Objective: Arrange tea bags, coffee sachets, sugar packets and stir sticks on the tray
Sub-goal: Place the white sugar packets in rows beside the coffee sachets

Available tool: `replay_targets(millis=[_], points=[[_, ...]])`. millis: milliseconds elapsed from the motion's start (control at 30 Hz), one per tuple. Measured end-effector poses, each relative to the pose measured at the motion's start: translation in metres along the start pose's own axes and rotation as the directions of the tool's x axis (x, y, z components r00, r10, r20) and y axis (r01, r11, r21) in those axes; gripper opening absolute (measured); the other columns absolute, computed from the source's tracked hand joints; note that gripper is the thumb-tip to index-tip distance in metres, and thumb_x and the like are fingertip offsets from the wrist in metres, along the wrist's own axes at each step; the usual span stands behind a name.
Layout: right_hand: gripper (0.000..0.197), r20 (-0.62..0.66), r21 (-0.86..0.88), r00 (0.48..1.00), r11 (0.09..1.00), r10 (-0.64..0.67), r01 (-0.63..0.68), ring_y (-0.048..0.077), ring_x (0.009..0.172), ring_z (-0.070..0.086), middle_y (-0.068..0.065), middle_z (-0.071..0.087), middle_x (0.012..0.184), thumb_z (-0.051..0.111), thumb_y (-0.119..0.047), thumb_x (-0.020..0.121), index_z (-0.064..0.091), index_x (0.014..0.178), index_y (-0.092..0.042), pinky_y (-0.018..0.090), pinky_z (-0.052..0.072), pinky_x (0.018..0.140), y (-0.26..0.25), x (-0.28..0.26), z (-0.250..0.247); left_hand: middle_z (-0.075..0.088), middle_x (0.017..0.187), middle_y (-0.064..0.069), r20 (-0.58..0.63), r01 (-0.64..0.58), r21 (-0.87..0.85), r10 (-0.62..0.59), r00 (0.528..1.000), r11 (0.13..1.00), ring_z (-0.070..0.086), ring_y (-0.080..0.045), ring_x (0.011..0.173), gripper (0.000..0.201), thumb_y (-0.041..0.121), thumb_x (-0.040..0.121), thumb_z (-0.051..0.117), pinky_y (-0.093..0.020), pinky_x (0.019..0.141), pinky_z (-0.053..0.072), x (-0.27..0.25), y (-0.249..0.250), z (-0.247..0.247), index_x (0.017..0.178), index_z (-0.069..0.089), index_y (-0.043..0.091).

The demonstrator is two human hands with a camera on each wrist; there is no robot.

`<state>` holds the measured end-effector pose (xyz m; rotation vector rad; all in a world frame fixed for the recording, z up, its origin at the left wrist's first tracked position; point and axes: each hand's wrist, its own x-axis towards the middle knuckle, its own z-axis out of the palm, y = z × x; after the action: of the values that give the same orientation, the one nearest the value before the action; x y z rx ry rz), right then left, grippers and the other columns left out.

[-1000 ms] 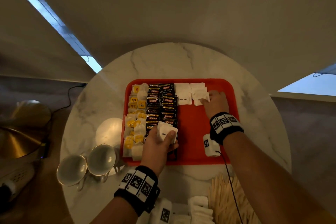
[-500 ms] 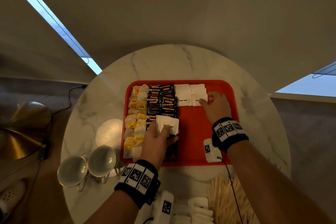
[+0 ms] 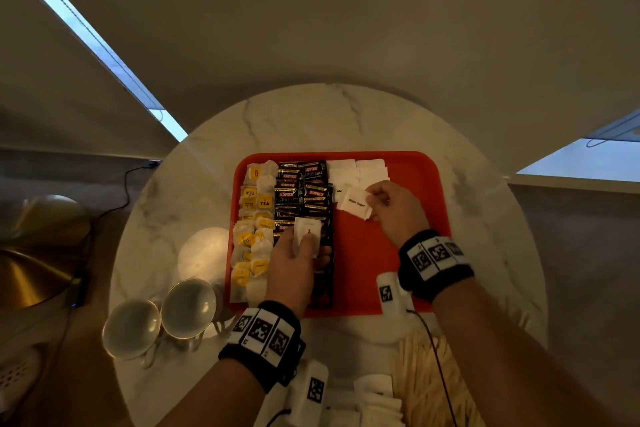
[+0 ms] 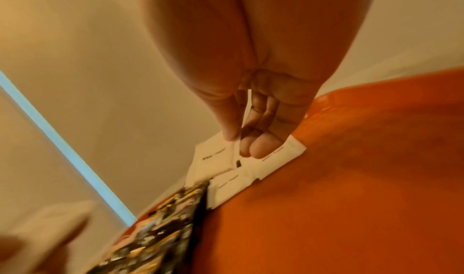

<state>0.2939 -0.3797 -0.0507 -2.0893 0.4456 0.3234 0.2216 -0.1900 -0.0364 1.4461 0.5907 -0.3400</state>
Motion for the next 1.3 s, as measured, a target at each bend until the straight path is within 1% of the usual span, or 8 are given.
replay_targets(millis=[267, 367, 567, 700, 767, 867, 1000, 1300], points=[[0.014, 0.039, -0.232, 0.999, 0.973, 0.006, 0.003, 0.013, 0.087, 0.063, -0.001, 0.068, 0.101, 0.060, -0.014, 0.098, 0.069, 0.108, -0.018, 0.027, 0.050, 0.075, -0.006, 0.037, 0.005, 0.074, 0.105, 0.002, -0.018, -0.062, 0.045, 0.063, 0.998, 0.997, 0.075, -0.017, 0.086, 0.021, 0.018, 0.097, 0.066, -0.028, 0.069, 0.058, 0.001, -0.001, -0.008, 0.113, 0.058, 0.028], [0.010, 0.025, -0.262, 0.999, 0.965, 0.023, -0.016, 0.016, 0.091, 0.064, 0.001, 0.068, 0.100, 0.065, -0.016, 0.096, 0.067, 0.105, -0.018, 0.028, 0.050, 0.075, -0.008, 0.040, 0.009, 0.076, 0.103, 0.003, -0.025, -0.056, 0.062, 0.057, 0.998, 0.997, 0.074, -0.015, 0.087, 0.013, 0.023, 0.100, 0.061, -0.033, 0.073, 0.060, 0.000, 0.000, -0.011, 0.112, 0.061, 0.028], [0.016, -0.117, -0.196, 0.993, 0.981, -0.032, 0.008, 0.012, 0.090, 0.060, -0.005, 0.064, 0.098, 0.066, -0.032, 0.095, 0.065, 0.103, -0.018, 0.024, 0.049, 0.074, -0.012, 0.020, 0.002, 0.076, 0.097, 0.000, -0.030, -0.105, 0.145, 0.110, 0.993, 0.984, 0.073, -0.017, 0.087, 0.020, 0.034, 0.104, 0.052, -0.037, 0.076, 0.062, 0.002, 0.008, -0.009, 0.108, 0.069, 0.022], [0.030, 0.091, 0.006, 0.995, 0.999, -0.034, 0.033, 0.010, 0.080, 0.065, -0.008, 0.068, 0.086, 0.060, -0.052, 0.094, 0.068, 0.098, -0.024, 0.025, 0.054, 0.072, -0.015, -0.024, 0.001, 0.075, 0.090, 0.002, -0.020, -0.158, 0.233, 0.167, 0.986, 0.960, 0.072, -0.019, 0.083, 0.020, 0.037, 0.103, 0.056, -0.037, 0.076, 0.061, 0.010, 0.008, 0.005, 0.105, 0.071, 0.024], [0.019, 0.200, 0.077, 0.979, 0.997, -0.044, 0.029, 0.014, 0.083, 0.069, -0.005, 0.071, 0.089, 0.068, -0.043, 0.092, 0.069, 0.097, -0.025, 0.032, 0.059, 0.076, -0.011, -0.040, 0.002, 0.075, 0.088, 0.004, 0.008, -0.198, 0.299, 0.205, 0.979, 0.933, 0.071, -0.016, 0.083, 0.022, 0.044, 0.100, 0.057, -0.041, 0.077, 0.060, 0.015, 0.007, 0.014, 0.103, 0.071, 0.028], [0.006, 0.151, 0.122, 0.987, 0.992, -0.048, 0.029, 0.017, 0.084, 0.068, -0.001, 0.071, 0.094, 0.066, -0.021, 0.096, 0.068, 0.101, -0.018, 0.029, 0.057, 0.075, -0.002, -0.038, -0.011, 0.073, 0.099, 0.007, 0.056, -0.221, 0.380, 0.216, 0.975, 0.898, 0.068, -0.011, 0.091, 0.026, 0.043, 0.101, 0.054, -0.040, 0.084, 0.058, 0.020, 0.006, 0.031, 0.113, 0.070, 0.027], [0.010, -0.031, 0.010, 0.999, 0.999, 0.040, -0.039, 0.016, 0.089, 0.065, -0.002, 0.070, 0.100, 0.062, -0.022, 0.098, 0.067, 0.107, -0.019, 0.026, 0.049, 0.075, 0.017, -0.002, -0.039, 0.066, 0.128, 0.003, 0.167, -0.292, 0.557, 0.240, 0.956, 0.777, 0.060, -0.012, 0.118, 0.033, 0.032, 0.106, 0.047, -0.028, 0.101, 0.047, 0.019, 0.009, 0.055, 0.135, 0.060, 0.023], [0.036, -0.066, -0.222, 0.994, 0.970, 0.083, -0.096, 0.017, 0.088, 0.062, -0.003, 0.063, 0.094, 0.082, -0.029, 0.082, 0.061, 0.109, -0.018, 0.034, 0.053, 0.081, 0.028, 0.037, -0.030, 0.015, 0.169, -0.006, 0.397, -0.433, 0.776, 0.178, 0.900, 0.460, 0.008, -0.021, 0.156, 0.057, 0.023, 0.107, 0.041, -0.025, 0.122, 0.007, 0.033, -0.005, 0.091, 0.159, 0.024, 0.008]])
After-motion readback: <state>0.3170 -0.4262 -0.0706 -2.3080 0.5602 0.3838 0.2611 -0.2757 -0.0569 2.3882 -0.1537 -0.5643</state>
